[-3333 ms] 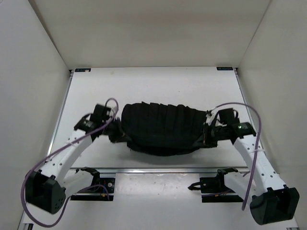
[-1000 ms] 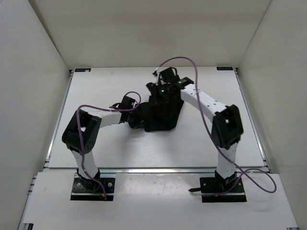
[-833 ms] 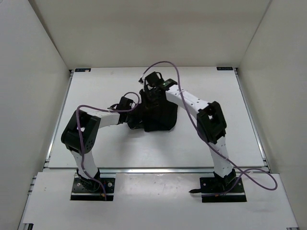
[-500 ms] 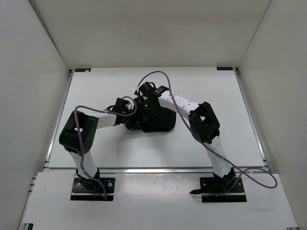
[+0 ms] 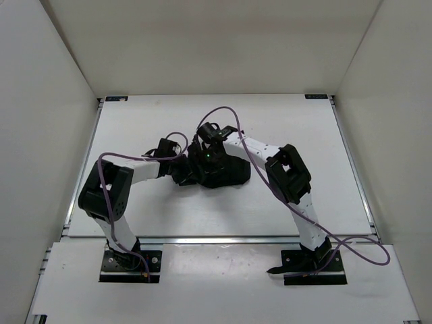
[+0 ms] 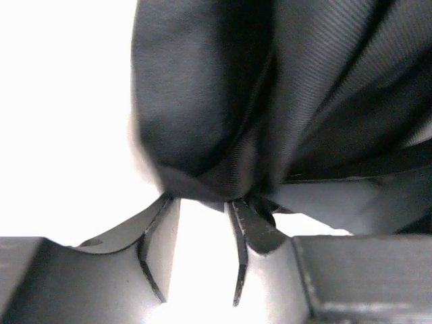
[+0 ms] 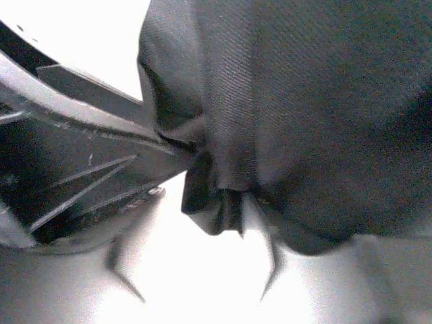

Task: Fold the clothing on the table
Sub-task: Fold the skirt

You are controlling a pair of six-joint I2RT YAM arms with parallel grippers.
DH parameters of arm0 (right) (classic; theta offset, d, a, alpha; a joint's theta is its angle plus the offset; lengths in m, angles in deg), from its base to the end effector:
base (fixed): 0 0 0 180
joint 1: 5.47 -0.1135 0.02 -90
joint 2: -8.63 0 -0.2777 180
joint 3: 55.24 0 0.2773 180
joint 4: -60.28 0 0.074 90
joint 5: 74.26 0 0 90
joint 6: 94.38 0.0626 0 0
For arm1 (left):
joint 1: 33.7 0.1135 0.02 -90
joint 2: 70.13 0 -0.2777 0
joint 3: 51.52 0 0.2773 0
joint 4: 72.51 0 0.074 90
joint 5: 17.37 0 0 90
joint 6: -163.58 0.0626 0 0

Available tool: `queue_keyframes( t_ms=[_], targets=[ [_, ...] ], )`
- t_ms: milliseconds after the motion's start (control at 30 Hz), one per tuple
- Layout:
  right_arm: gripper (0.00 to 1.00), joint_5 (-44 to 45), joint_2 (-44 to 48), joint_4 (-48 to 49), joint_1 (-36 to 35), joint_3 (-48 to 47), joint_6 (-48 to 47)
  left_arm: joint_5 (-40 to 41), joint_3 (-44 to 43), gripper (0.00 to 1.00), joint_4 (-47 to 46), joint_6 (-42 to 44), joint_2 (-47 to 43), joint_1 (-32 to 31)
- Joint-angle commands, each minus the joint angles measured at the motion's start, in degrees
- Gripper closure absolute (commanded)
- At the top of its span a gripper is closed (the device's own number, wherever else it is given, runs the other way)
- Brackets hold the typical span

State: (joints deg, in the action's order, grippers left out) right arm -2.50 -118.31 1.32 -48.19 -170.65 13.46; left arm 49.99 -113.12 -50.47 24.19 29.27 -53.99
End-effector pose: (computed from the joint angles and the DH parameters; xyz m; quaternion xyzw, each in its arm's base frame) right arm 0.3564 0.3558 0.1542 -0.2358 0.9445 0.2193 0.0657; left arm 0.3206 -0.1442 0.1036 -0.1884 0.9292 -0.3013 0.1011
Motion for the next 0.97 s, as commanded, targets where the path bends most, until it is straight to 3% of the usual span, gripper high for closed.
queue_keyframes(
  t_ms=[0,100,133,200,300,400,633,767,833,933],
  targets=[
    [0.51,3.64,4.67,-3.45,0.09,-5.53,-0.53,0.83,-0.46,0.56,5.22,1.21,-4.65,0.26],
    [0.25,8.55,7.05,-10.04,0.62,-11.33,0.70,1.02,-1.87,0.55,9.88,2.36,-8.50,1.83],
    [0.11,9.35,8.27,-12.32,0.88,-12.04,0.52,0.75,-1.87,0.53,11.28,2.97,-9.12,2.45],
    [0.01,12.08,11.96,-14.10,1.06,-11.18,0.70,0.13,-0.13,0.52,13.04,3.86,-12.45,3.85],
    [0.01,13.14,18.37,-14.63,3.25,-5.92,0.61,0.04,2.60,0.52,14.10,5.43,-16.50,6.57],
    [0.01,8.69,23.47,-14.81,6.76,-2.13,-2.54,0.31,3.84,0.51,16.03,6.67,-19.23,8.25],
    [0.01,0.67,37.09,-4.70,15.47,15.88,0.61,1.37,4.89,0.51,17.79,7.37,-22.31,7.46],
    [0.01,-0.13,40.88,-2.76,17.93,20.29,0.35,2.07,5.59,0.51,19.81,8.78,-24.15,8.25],
    [0.00,1.97,41.33,-3.02,16.45,20.47,-1.14,3.12,5.94,0.51,20.34,9.57,-25.12,8.52],
    [0.01,15.04,37.49,-7.92,12.06,13.66,-5.17,3.47,5.68,0.51,21.48,10.36,-25.83,8.96]
  ],
)
